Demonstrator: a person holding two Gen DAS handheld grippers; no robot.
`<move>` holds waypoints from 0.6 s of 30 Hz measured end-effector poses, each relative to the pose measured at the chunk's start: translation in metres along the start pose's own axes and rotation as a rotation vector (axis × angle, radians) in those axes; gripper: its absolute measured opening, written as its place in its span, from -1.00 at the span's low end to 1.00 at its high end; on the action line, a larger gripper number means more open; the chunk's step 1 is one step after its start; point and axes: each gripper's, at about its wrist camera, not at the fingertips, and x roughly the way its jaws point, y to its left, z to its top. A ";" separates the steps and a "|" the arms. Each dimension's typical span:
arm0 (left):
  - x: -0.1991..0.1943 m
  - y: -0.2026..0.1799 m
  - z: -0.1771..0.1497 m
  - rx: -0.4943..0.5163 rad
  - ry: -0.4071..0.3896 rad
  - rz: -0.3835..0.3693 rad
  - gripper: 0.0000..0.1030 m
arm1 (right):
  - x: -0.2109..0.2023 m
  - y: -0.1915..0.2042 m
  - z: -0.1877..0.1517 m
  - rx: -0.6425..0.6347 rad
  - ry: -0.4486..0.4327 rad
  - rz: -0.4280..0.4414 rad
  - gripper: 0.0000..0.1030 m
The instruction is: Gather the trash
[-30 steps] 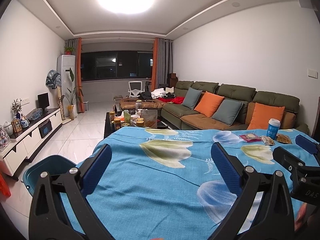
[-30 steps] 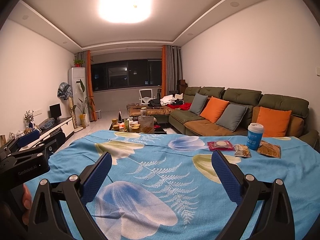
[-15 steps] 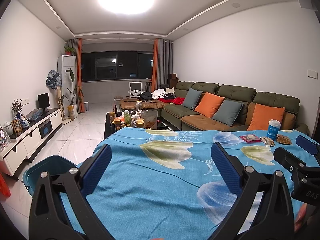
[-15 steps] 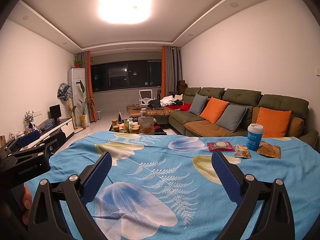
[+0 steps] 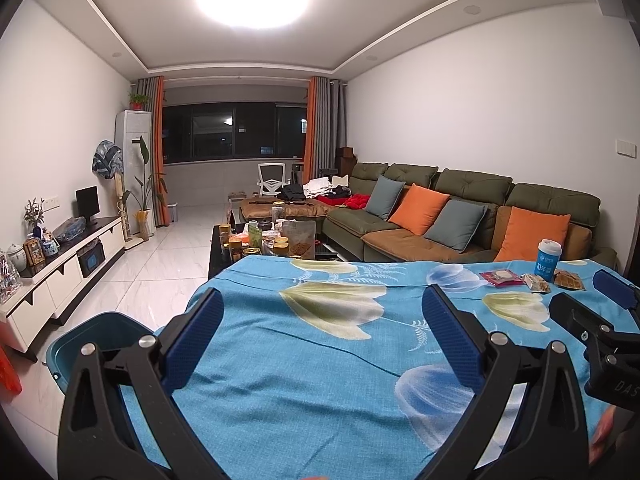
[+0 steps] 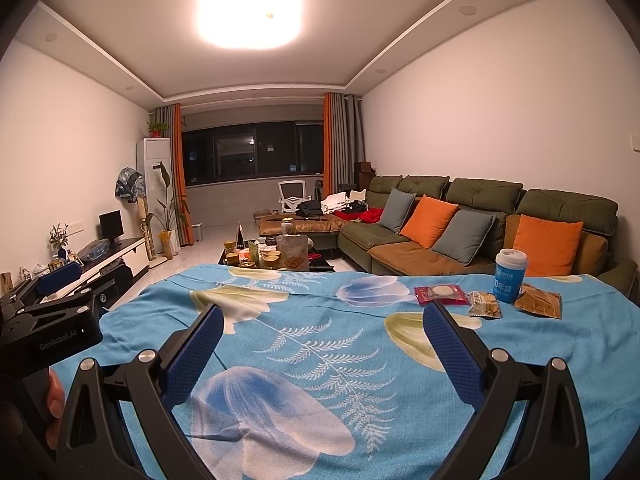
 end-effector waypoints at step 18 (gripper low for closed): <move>0.000 0.000 0.001 -0.002 0.001 0.003 0.89 | -0.001 0.002 0.002 -0.001 0.001 0.001 0.87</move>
